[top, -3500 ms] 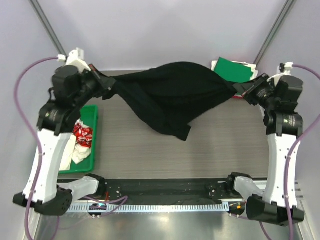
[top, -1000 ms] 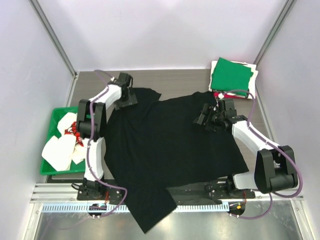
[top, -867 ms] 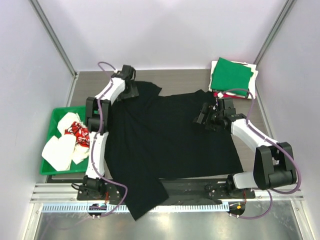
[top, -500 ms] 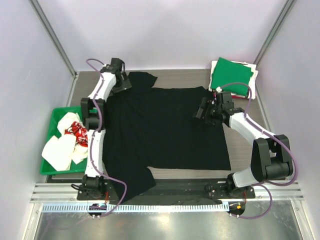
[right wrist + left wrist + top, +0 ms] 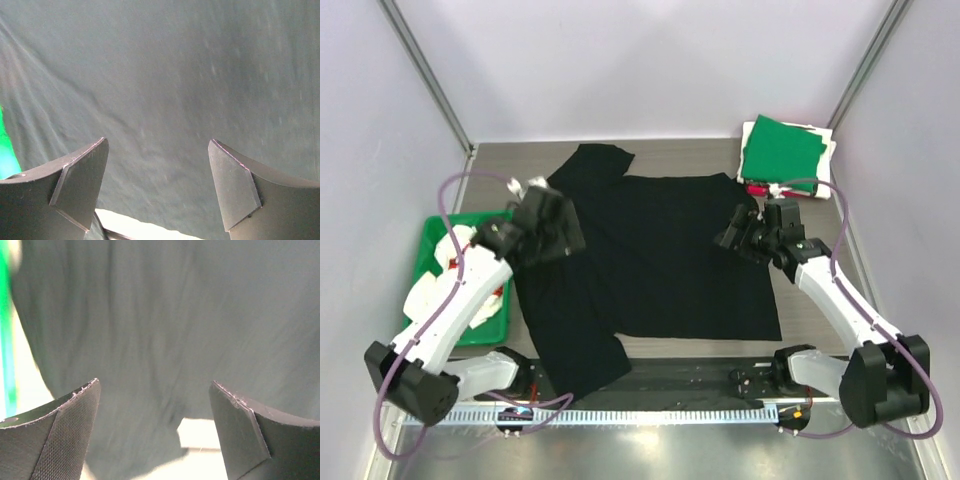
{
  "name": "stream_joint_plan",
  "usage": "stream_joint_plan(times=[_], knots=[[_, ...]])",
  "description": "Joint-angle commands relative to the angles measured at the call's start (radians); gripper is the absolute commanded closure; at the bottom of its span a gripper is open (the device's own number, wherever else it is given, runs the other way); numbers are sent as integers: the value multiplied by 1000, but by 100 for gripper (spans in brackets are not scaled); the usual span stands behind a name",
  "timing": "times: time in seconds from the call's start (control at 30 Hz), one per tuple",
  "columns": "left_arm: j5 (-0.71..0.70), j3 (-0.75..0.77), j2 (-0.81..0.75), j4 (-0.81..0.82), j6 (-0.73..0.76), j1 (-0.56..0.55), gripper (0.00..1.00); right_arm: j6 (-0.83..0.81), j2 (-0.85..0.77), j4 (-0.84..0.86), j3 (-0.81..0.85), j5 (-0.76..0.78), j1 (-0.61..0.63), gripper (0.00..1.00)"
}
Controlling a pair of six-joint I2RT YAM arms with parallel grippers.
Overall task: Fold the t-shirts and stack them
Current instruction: Flatten the tshirt out, then fold the tshirt
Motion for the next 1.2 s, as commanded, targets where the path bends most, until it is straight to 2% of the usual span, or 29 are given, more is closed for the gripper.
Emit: stream_joint_plan(times=[0.0,0.1,0.13,0.2,0.23,0.27,0.3,0.4,0.5,0.6,0.73,0.87,0.93,1.03,1.1,1.17], knots=[[-101,-159,-86,-153,-164,-133,11,46,-82,-78,-72,38,31,13],[-104,-249,-180,-220,-315,-281,15,86,-129,-78,-146,38,53,13],[-110,-267,-194,-251,-395,-378,16,105,-153,-78,-176,39,65,13],[-138,-303,-194,-282,-494,-486,16,118,-172,-67,-203,39,72,13],[-146,-317,-183,-312,-540,-584,16,124,-176,-64,-221,38,74,13],[-136,-351,-157,-320,-636,-627,16,129,-182,-63,-226,38,76,13],[-124,-369,-149,-308,-680,-722,16,129,-184,-64,-229,36,76,13],[-78,-449,-146,-248,-871,-863,16,130,-199,-66,-238,38,76,13],[-67,-494,-139,-226,-1034,-1052,17,126,-204,-70,-241,48,76,12],[-29,-550,-119,-176,-1151,-1172,18,115,-196,-81,-235,62,76,11],[-1,-615,-161,-122,-1212,-1201,20,110,-184,-82,-233,75,76,10],[80,-798,-247,3,-1307,-1230,28,107,-181,-89,-233,78,74,10],[92,-839,-249,10,-1373,-1292,29,104,-187,-92,-233,84,76,10],[109,-902,-203,72,-1387,-1330,29,110,-198,-92,-246,90,76,10],[89,-887,-189,42,-1380,-1329,33,112,-202,-92,-250,98,76,10],[49,-857,-191,8,-1377,-1330,44,109,-199,-92,-249,99,74,10]])
